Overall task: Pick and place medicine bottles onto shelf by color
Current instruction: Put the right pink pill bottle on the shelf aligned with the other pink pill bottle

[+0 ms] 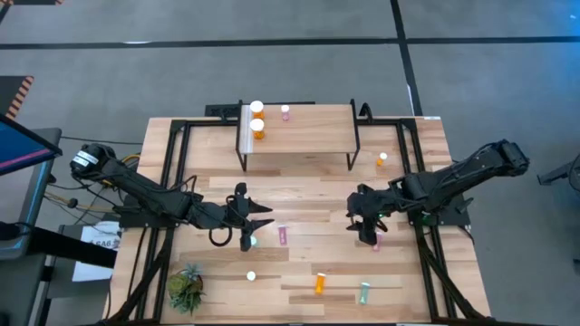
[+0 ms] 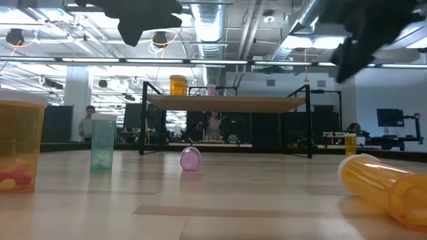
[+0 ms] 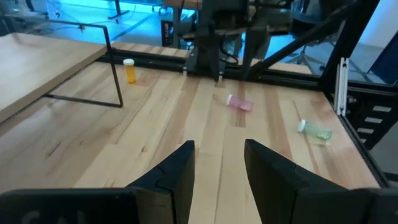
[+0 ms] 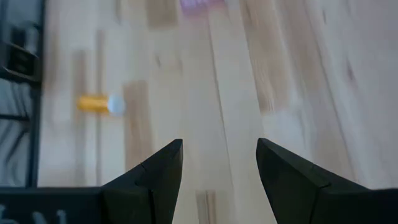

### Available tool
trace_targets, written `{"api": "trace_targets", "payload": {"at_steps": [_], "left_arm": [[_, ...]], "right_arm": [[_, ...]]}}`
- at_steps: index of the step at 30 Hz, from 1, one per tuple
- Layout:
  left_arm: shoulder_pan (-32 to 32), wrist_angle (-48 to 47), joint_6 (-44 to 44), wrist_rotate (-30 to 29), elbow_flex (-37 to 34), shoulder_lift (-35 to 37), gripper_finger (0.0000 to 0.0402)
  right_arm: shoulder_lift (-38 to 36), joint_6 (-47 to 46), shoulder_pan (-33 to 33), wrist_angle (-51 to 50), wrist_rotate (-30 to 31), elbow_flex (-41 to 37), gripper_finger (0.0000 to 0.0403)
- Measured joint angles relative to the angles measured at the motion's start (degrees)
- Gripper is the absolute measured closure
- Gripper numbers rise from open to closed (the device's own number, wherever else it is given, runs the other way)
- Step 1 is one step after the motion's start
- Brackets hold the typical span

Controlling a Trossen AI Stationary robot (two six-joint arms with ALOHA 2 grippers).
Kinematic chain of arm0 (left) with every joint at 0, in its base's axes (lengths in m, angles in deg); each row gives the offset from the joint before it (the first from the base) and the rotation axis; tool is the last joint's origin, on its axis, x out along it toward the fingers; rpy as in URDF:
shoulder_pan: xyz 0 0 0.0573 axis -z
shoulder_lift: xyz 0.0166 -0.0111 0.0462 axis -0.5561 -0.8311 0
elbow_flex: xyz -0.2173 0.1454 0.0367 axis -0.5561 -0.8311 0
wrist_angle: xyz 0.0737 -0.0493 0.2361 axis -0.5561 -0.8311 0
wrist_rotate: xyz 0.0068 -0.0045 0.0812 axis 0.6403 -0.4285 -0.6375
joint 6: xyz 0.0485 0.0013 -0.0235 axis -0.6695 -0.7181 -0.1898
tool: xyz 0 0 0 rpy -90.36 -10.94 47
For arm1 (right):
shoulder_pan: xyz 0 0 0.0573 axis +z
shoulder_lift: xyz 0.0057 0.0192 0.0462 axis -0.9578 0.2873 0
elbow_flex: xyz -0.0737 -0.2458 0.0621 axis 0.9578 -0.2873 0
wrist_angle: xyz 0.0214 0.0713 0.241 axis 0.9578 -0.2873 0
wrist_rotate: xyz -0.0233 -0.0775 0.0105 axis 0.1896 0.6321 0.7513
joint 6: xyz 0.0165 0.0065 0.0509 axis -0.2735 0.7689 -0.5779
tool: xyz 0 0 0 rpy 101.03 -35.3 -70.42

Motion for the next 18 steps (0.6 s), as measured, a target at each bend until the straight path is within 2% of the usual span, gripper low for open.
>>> {"api": "trace_targets", "payload": {"at_steps": [10,13,18], "left_arm": [[-1.9,1.4,-0.4,0.1,0.0,0.0,0.0276],[-2.0,1.2,0.7,2.6,0.0,0.0,0.0276],[-2.0,1.4,0.8,2.8,0.0,0.0,0.0276]], "right_arm": [[0.0,-9.7,3.7,-11.0,0.3,0.0,0.0177],[0.0,-13.1,6.9,-13.3,0.3,0.0,0.0177],[0.0,-21.5,13.3,-16.5,1.7,0.0,0.0177]]}}
